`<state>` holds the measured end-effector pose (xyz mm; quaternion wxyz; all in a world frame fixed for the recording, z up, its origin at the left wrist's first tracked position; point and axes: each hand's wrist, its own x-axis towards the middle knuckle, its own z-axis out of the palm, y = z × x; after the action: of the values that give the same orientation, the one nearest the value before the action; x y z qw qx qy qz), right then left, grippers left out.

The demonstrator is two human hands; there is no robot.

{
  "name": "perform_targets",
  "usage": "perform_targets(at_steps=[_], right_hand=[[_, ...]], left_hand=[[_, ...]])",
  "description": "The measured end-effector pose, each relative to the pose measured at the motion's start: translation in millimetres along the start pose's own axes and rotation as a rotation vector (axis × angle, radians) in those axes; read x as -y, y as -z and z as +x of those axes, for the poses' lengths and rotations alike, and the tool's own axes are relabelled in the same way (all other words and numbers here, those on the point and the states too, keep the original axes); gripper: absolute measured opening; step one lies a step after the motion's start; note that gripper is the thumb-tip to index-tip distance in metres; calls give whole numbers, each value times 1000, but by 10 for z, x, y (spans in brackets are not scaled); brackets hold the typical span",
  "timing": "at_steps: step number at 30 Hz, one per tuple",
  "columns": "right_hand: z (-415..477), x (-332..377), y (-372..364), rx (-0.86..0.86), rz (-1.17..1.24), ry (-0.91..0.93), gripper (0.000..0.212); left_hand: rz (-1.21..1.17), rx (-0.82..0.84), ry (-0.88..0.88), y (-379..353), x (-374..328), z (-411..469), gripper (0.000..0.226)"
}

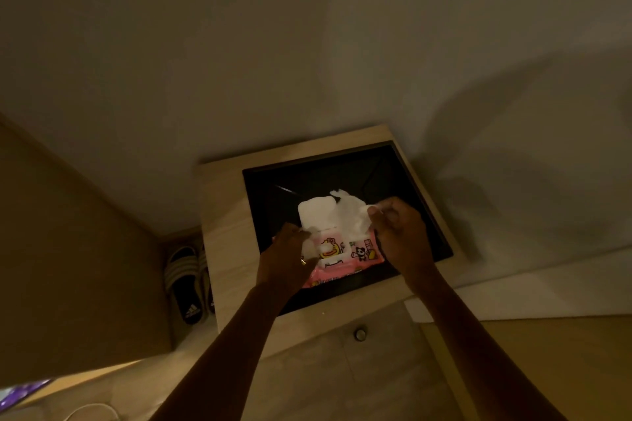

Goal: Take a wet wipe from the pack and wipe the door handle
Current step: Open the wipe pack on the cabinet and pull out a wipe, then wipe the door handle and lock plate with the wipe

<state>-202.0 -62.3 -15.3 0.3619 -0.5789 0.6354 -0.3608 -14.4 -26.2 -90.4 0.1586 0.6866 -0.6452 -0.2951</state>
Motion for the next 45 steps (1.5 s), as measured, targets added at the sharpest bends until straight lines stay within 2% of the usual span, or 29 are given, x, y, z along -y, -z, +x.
perform_targets(at_steps=[5,9,12,16,18,21,25,27,30,34,37,40,43,45], right_hand=[[-92,157,238,16,-30,47,6],[-262,576,667,126,84,-79,11],[-519,1105,1134,162,120,-130,13],[-1091,1932,1893,157,62,-164,14],[-1409,2286,2270,148,55,-181,14],[-1886,2686,2805,90,51,-217,16],[-2510,2985,3408,-97,59,-237,19],[-2854,3031,3687,-235,83,-277,24],[-3432,2994,4027,-393,147,-287,28],[-4217,2821,4380,-583,215,-287,24],[-4812,2633,4592,-727,359,-319,20],[-5466,2429,4715,-770,492,-350,37],[-6097,2242,4777,-717,564,-390,63],[-6458,2143,4814,-687,558,-414,65]], left_hand=[[-77,80,64,206,-97,-58,59],[-145,139,75,607,-421,-228,52],[-214,190,-18,1047,-901,-461,53],[-390,209,-223,1695,-1866,-977,69],[-468,287,-245,1933,-2309,-1248,72],[-443,416,-297,2132,-2857,-1584,50],[-390,510,-377,2214,-3543,-2061,19],[-385,566,-447,2217,-3899,-2279,22],[-385,629,-503,2157,-4347,-2635,40],[-418,692,-559,1965,-4836,-3201,30],[-482,719,-586,1782,-5156,-3741,28],[-496,766,-647,1583,-5420,-4313,34],[-513,823,-654,1381,-5596,-4787,35],[-507,855,-666,1244,-5699,-5065,34]])
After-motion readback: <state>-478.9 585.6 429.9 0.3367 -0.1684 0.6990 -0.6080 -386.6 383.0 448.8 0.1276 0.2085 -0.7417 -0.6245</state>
